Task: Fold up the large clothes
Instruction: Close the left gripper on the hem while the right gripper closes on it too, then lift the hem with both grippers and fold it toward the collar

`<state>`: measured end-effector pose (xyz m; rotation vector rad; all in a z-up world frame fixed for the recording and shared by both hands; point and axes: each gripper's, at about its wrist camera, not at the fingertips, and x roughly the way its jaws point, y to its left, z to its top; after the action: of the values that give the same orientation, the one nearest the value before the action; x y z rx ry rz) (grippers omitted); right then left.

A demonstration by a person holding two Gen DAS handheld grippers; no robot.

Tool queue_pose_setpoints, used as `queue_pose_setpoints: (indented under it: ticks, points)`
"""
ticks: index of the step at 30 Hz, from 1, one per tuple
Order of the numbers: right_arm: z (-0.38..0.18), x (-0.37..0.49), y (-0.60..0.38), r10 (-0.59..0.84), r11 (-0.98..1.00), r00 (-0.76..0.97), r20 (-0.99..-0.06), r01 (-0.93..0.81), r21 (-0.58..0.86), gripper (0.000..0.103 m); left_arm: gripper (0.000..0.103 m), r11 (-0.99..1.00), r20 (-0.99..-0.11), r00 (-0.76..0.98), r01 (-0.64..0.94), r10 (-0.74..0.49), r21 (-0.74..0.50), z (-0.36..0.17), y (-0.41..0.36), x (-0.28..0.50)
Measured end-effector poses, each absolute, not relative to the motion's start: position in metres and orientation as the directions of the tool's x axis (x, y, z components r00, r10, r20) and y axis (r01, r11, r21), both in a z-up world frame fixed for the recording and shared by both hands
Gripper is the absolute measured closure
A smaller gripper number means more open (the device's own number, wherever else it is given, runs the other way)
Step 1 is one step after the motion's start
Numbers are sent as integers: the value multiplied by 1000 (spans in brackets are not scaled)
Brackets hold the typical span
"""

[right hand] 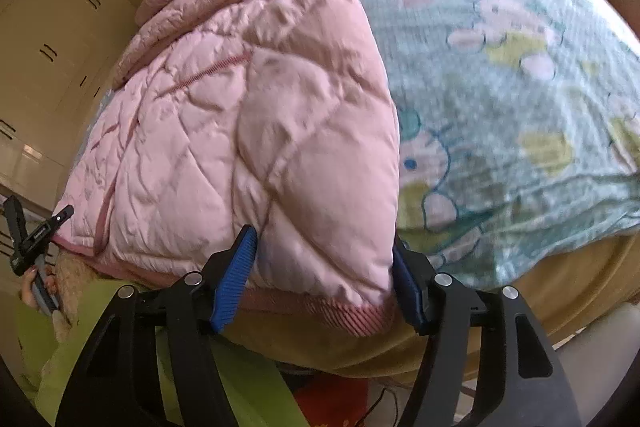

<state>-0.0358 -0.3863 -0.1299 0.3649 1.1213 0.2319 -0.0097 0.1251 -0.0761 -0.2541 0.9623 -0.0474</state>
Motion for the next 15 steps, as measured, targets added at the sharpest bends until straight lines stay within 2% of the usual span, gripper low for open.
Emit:
queue_pose_setpoints:
  ticks: [3,6,8,10,15]
  points:
    - [-137,-38,-392,404,892,421,-812,15,451,41,54,967,-808,571,-91,-145,-238,-79,130,-12]
    - [-132,-41,-388,403,898,433,-806,-17,440,56,39,966,-820,556,-110,-136,-235,-83,134,-12]
    - [-124,-44,-383,399,905,454,-797,-55,422,73,38,962,-823,550,-120,-142,-246,-86,136,-12]
    - [-112,-48,-378,402,907,490,-773,-97,410,82,37,959,-825,544,-125,-150,-256,-89,138,-12]
    - [-76,-51,-369,417,903,570,-708,-170,395,87,38,954,-829,531,-116,-175,-276,-91,137,-12]
